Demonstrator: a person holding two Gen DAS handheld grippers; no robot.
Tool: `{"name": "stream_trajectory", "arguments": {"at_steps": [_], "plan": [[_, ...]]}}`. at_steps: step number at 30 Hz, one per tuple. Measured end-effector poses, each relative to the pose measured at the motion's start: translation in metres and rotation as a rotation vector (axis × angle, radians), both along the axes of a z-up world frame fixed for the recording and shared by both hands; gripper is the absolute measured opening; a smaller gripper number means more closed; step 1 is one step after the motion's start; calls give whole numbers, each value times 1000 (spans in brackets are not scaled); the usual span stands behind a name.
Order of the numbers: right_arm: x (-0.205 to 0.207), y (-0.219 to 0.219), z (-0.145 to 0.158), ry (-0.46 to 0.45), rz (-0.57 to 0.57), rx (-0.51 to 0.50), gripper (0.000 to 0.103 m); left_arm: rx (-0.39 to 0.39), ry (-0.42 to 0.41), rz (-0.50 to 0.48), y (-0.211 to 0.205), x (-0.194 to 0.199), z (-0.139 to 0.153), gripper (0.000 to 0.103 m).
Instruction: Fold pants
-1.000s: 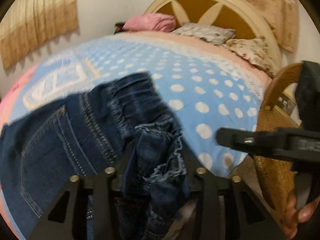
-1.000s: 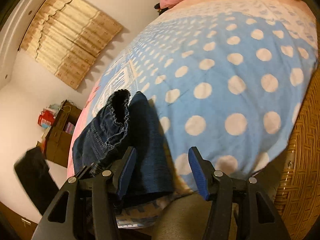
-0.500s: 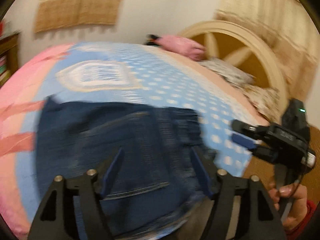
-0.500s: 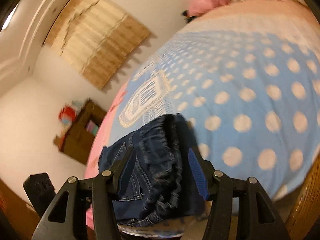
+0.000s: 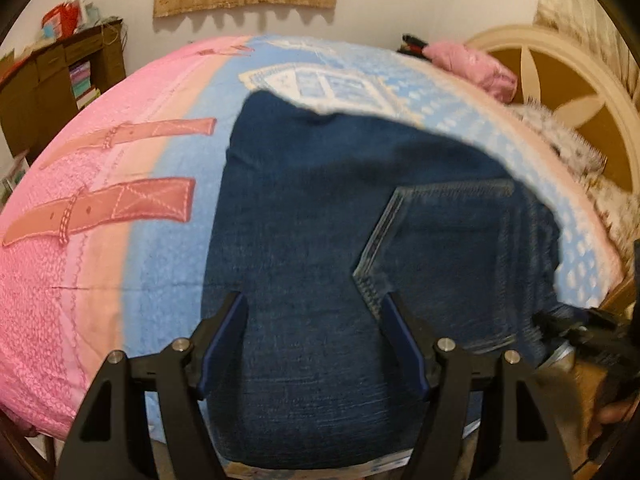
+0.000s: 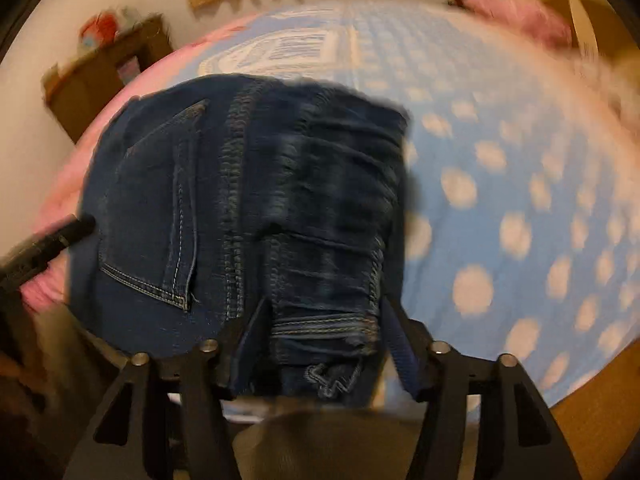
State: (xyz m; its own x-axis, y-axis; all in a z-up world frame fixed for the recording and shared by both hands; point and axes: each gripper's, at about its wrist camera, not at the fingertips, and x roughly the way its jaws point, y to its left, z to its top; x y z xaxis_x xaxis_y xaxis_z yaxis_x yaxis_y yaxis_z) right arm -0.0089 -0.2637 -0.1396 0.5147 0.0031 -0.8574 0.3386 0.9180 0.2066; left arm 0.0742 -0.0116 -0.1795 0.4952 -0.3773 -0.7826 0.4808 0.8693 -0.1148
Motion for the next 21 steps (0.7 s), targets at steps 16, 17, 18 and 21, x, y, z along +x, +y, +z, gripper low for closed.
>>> {"name": "stream_trajectory", "arguments": {"at_steps": [16,17,18,21], "plan": [[21,-17,78,-298,-114,-120,42,-39,-137,52,-24,62,62,88],[32,-18,72,-282,-87,-99,37,-31,-119,52,-33,77,56,88],[47,-19,59,-234,-71,-82,32,-18,-104,55,-39,87,51,88],[67,-26,19,-128,-119,-37,29,31,-40,91,-53,116,27,88]]}}
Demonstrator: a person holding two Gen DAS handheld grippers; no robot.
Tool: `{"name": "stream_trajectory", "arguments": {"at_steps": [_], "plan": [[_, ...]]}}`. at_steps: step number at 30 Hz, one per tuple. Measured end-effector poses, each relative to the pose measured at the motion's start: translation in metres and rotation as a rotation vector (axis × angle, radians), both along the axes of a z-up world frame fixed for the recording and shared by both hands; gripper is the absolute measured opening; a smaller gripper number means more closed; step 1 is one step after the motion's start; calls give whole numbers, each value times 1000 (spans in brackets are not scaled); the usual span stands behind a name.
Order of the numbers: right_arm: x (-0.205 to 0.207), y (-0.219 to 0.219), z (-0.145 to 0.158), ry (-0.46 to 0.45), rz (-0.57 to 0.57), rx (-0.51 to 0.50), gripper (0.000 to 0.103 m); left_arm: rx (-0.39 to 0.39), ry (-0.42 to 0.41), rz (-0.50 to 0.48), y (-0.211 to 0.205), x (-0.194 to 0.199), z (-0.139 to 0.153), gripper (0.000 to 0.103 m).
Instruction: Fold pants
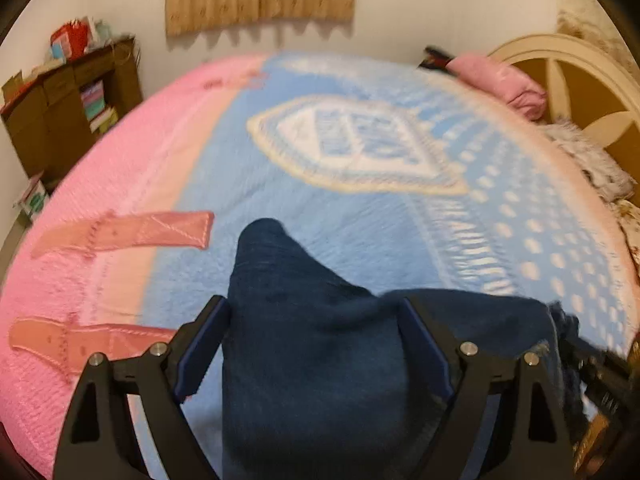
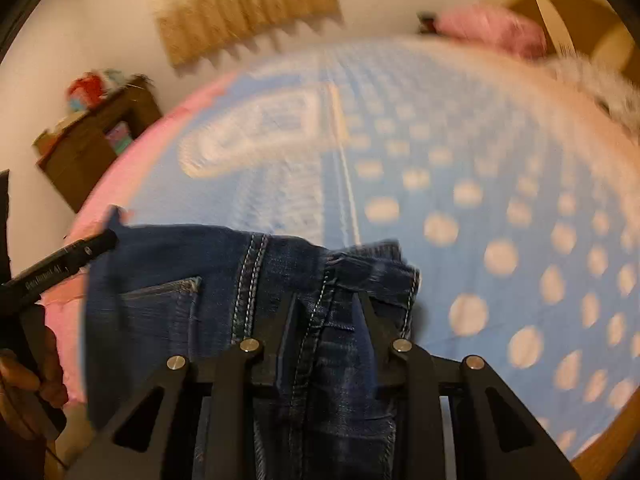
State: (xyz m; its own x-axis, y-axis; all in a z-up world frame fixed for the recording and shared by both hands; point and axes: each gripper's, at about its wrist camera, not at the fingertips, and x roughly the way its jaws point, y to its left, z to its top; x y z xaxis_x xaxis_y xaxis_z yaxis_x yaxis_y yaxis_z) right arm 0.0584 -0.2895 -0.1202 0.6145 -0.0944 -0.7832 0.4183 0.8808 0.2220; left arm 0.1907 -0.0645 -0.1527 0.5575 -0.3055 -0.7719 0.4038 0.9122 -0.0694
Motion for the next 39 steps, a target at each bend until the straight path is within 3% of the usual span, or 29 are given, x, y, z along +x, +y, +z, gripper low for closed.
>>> {"name": "stream_trajectory", "arguments": {"at_steps": [3,5,7,10,18,21,23,25,30,33,39], "plan": [[-1,-9,-19,-27,-28,19,28,3,53,53,3,17,-21,90],[5,-5,-19,-19,-26,-21,28,-31,113,101,10,26,-37,102],[13,-3,-24,-6,-20,-70,28,-44,100,113,10,24,-43,102],[17,-1,-26,-17,-5,-132,28,21,52,117,1,20,-46,103],[22,-5,-23,-45,-10,-135,30,40,54,129,-2,25,-48,103],[5,-14,-15,-110,-28,-32,32,24,52,126,3,20,-38,103],[-12,-22,-9,-181,-52,75,43,10,64,119,9,15,-28,103],[-33,-27,-7,-228,-97,158,71,18,66,110,15,10,-21,103],[-80,-50,-11,-335,-192,365,73,-10,33,110,51,-10,-1,103],[-94,-67,-23,-354,-239,484,73,-32,28,144,78,-15,2,103],[-99,-79,-50,-342,-259,628,73,-120,155,169,100,-14,-21,103]]}}
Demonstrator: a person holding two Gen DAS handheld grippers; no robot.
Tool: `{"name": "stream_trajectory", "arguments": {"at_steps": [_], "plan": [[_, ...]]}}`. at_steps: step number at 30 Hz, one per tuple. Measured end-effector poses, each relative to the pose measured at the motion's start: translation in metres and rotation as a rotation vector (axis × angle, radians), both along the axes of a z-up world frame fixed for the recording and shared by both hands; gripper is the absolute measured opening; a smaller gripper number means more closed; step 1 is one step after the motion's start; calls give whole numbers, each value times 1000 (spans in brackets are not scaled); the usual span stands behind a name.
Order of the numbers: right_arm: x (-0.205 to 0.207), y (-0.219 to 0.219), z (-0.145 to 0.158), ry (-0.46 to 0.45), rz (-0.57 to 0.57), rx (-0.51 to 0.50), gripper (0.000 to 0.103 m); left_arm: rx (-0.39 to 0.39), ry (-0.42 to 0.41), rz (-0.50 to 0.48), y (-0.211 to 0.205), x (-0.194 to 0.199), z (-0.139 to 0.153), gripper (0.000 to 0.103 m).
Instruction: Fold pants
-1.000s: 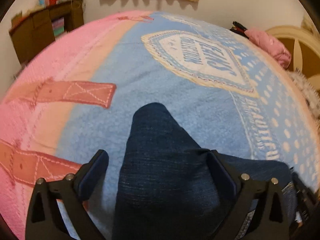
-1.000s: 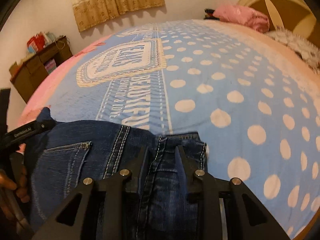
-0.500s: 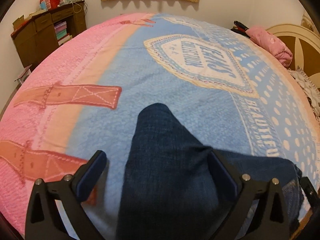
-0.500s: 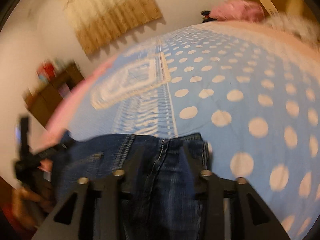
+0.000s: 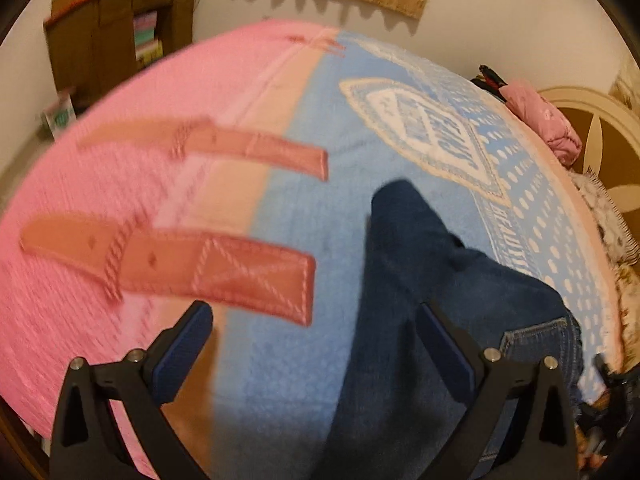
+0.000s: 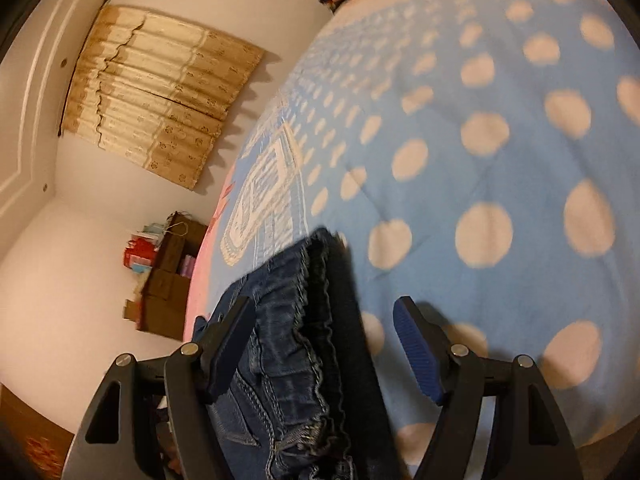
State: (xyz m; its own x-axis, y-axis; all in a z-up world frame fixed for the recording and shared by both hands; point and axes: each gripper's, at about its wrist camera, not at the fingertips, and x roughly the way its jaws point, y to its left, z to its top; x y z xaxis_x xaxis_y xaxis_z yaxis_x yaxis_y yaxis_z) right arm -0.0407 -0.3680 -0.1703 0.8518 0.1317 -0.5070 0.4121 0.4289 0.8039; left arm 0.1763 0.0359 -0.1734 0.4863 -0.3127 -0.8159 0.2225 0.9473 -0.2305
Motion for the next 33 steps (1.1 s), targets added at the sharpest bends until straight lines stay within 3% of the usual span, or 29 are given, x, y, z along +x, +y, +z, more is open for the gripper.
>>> {"name": "stream_trajectory", "arguments": {"at_steps": [4,11,12,15,18,19,20,21,22,23,24,25,26,29,33], "plan": [[9,10,-5,5,61,10,73,30,43,-39,-10,-9,-11,103],[18,32,3,97,144,-94,73,85,-12,-107,-20,-37,-6,103],[21,34,3,108,154,-97,75,84,0,-117,-23,-36,-9,103],[34,37,4,114,211,-116,94,63,63,-140,-31,-30,-22,103],[61,46,7,148,317,-187,97,62,38,-194,-45,-30,-19,103],[71,54,10,186,358,-243,96,42,41,-224,-49,-31,-18,96],[77,61,13,219,390,-294,96,12,41,-275,-57,-34,-15,79],[82,70,16,246,422,-350,90,51,19,-291,-64,-38,-12,78],[84,76,19,267,439,-397,78,89,-5,-310,-71,-42,-11,74],[84,80,21,288,445,-428,72,92,-12,-317,-72,-43,-11,67],[84,80,24,292,445,-433,55,76,-16,-316,-70,-43,-10,60],[85,79,28,260,453,-394,40,57,-17,-309,-67,-42,-9,43],[86,80,32,237,452,-374,34,20,-12,-305,-60,-38,-5,28],[97,90,47,222,464,-415,30,-59,0,-299,-50,-31,1,16],[107,91,66,117,452,-383,27,-57,-68,-314,-56,-31,14,15]]}}
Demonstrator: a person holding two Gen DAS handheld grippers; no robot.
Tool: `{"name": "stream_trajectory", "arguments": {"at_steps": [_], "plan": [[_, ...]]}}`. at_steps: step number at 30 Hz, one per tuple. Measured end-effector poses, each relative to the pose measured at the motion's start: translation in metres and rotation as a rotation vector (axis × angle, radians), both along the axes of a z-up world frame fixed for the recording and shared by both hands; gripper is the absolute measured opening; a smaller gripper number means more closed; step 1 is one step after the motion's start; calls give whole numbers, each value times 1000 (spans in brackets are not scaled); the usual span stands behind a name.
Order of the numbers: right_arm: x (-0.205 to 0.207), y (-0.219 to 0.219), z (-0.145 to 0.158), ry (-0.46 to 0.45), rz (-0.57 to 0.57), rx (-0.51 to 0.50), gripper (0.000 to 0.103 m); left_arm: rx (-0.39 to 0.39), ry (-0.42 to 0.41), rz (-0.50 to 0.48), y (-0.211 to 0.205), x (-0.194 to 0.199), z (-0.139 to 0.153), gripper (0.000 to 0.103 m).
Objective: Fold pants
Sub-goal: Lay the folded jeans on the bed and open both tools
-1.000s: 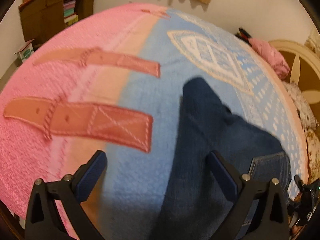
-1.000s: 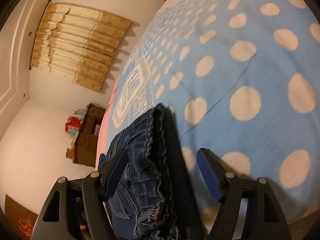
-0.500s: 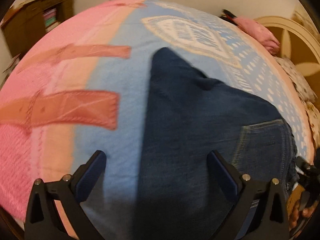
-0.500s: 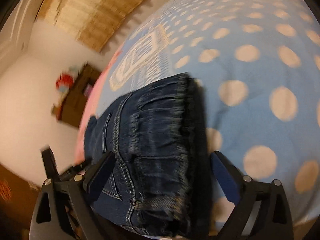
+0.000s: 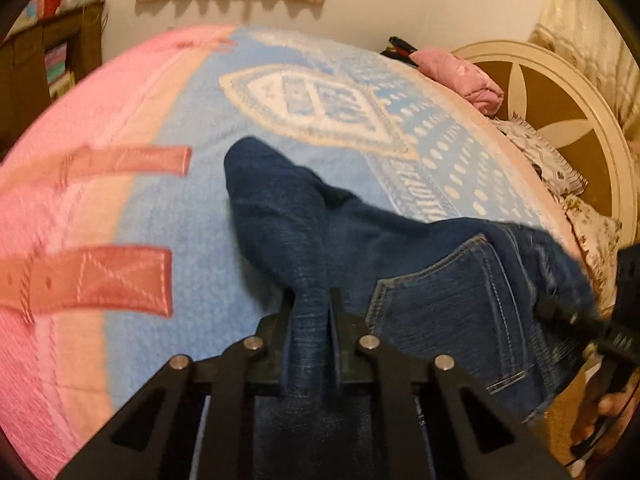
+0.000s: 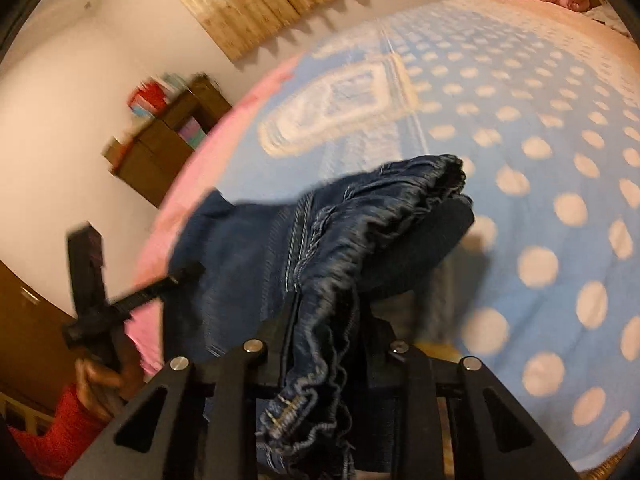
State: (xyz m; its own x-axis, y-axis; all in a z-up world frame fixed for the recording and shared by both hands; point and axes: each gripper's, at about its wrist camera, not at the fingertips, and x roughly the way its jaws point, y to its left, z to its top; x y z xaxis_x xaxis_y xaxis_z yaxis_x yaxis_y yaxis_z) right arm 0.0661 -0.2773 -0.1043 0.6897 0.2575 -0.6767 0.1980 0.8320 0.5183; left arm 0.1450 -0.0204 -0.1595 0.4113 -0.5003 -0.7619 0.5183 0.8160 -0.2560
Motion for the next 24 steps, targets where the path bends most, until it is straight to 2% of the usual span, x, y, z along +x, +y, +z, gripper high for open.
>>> {"name": "stream_trajectory", "arguments": {"at_steps": [4,9,12,15,16,18,19,20,21,22,24], "plan": [[15,6,21,-74,34,-12,26,-69,-24,31,-1,13,18,12],[56,15,48,-183,86,-23,25,-134,-149,112,3,50,66,12],[91,2,55,-257,54,-30,25,-124,-206,164,7,83,84,12],[140,-16,37,-249,13,-142,25,-74,-252,197,3,120,78,12],[154,-18,25,-222,-6,-197,30,-35,-256,207,1,130,71,12],[181,-27,-5,-131,-42,-307,39,85,-240,225,-7,149,49,12],[193,-34,-24,-56,-78,-347,46,138,-217,229,-11,156,38,12],[199,-44,-40,15,-113,-337,48,187,-202,220,-13,159,30,12],[196,-53,-47,23,-135,-286,56,213,-214,212,-14,157,27,12],[186,-64,-49,-7,-178,-211,66,229,-239,210,-14,152,27,16],[161,-80,-43,-37,-329,-147,67,262,-279,201,-16,138,30,26]]}}
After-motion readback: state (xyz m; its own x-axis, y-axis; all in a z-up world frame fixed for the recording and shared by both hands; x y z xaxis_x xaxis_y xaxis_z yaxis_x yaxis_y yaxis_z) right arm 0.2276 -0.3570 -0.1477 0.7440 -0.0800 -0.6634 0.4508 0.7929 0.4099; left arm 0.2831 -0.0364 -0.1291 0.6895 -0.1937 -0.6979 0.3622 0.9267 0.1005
